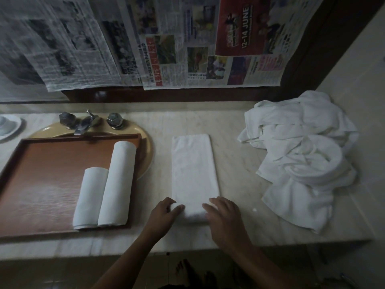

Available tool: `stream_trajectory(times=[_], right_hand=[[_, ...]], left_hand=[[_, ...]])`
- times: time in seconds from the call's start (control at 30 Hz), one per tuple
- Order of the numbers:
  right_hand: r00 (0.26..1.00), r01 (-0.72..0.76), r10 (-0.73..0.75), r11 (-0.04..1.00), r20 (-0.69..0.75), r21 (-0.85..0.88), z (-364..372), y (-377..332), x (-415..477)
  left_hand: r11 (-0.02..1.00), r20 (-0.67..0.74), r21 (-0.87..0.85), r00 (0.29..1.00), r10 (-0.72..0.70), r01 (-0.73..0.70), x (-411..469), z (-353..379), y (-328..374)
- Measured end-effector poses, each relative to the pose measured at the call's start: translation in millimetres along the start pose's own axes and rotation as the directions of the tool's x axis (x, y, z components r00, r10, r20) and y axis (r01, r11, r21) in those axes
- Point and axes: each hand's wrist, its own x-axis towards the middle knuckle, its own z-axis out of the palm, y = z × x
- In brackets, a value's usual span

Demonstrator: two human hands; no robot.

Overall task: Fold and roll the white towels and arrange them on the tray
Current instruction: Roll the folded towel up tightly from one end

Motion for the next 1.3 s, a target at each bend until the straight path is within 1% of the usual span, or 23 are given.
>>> stream_trajectory(times=[0.07,0.1,0.13,0.17,0.2,0.23,0.27,0.3,0.33,0.37,0.47,0.57,0.63,0.77,0.87,0.93,1.0,1.1,1.17,1.3], right_hand=[[0.995,-0.006,0.012,0.998,0.094,-0.06,12.4,-1.5,-8.5],[0.99,0.0,0.011,0.997,0.139,-0.08,16.2,0.3,-9.4],[0.985,0.006,0.009,0.996,0.172,-0.086,17.7,2.2,-8.2],[0.98,0.005,0.011,0.997,0.201,-0.08,18.6,3.7,-5.2],[0.973,-0.001,0.017,0.997,0.23,-0.071,18.5,5.1,-1.7],[0.964,-0.005,0.024,0.998,0.264,-0.07,18.2,5.8,2.8],[0.956,-0.001,0.025,0.997,0.294,-0.082,17.5,6.5,7.6],[0.947,0.009,0.024,0.995,0.322,-0.1,16.5,7.7,12.4],[0.937,0.014,0.027,0.993,0.349,-0.114,15.3,8.5,16.9],[0.928,0.011,0.034,0.993,0.371,-0.119,14.6,9.2,21.7],[0.918,0.009,0.042,0.992,0.393,-0.127,13.0,12.5,36.8],[0.925,0.019,0.026,0.993,0.378,-0.115,12.0,17.3,39.8],[0.932,0.048,-0.013,0.995,0.361,-0.088,10.7,18.6,33.5],[0.928,0.132,-0.097,0.988,0.36,-0.074,12.6,17.8,12.4],[0.943,0.128,-0.127,0.992,0.309,0.017,10.8,19.3,-1.6],[0.958,0.09,-0.114,0.991,0.264,0.101,8.6,20.9,-9.3],[0.957,0.024,-0.072,0.985,0.28,0.173,3.9,22.2,-11.8],[0.934,-0.044,-0.033,0.978,0.357,0.205,-1.7,26.9,-2.4],[0.912,-0.116,0.022,0.972,0.41,0.206,-6.3,27.7,8.0],[0.888,-0.215,0.081,0.943,0.452,0.254,-12.1,29.8,20.1]], left_hand=[[1.0,-0.011,0.021,1.0,-0.006,0.007,1.5,1.9,2.8],[0.999,-0.041,0.053,0.999,0.005,-0.003,1.3,3.7,2.7],[0.991,-0.102,0.129,0.994,0.05,-0.036,0.2,6.6,0.6],[0.963,-0.167,0.251,0.975,0.144,-0.099,-1.7,10.3,-1.6],[0.904,-0.192,0.388,0.944,0.269,-0.178,-4.2,15.2,-3.9],[0.823,-0.166,0.501,0.904,0.394,-0.267,-6.9,21.1,-4.7],[0.735,-0.098,0.578,0.864,0.493,-0.355,-8.6,27.1,-5.2],[0.645,-0.005,0.632,0.831,0.556,-0.428,-8.4,33.0,-5.7],[0.573,0.087,0.669,0.815,0.573,-0.474,-5.7,37.2,-7.0],[0.538,0.15,0.689,0.822,0.549,-0.485,-0.6,39.4,-9.2],[0.535,0.205,0.712,0.864,0.46,-0.454,18.8,31.9,-14.9],[0.51,0.25,0.718,0.86,0.445,-0.473,27.5,20.6,-11.2],[0.486,0.289,0.707,0.837,0.464,-0.514,25.1,15.3,-13.3],[0.517,0.341,0.617,0.794,0.504,-0.593,13.0,4.9,-34.9],[0.548,0.361,0.556,0.775,0.518,-0.625,0.5,-3.2,-45.7],[0.642,0.341,0.484,0.804,0.487,-0.594,-6.4,-9.2,-47.0],[0.739,0.331,0.412,0.844,0.422,-0.532,-6.7,-13.1,-47.5],[0.805,0.321,0.366,0.875,0.363,-0.468,-1.0,-16.0,-49.1],[0.844,0.308,0.325,0.892,0.332,-0.426,2.5,-18.2,-50.4],[0.946,0.237,0.154,0.94,0.243,-0.284,1.3,-18.5,-42.1]])
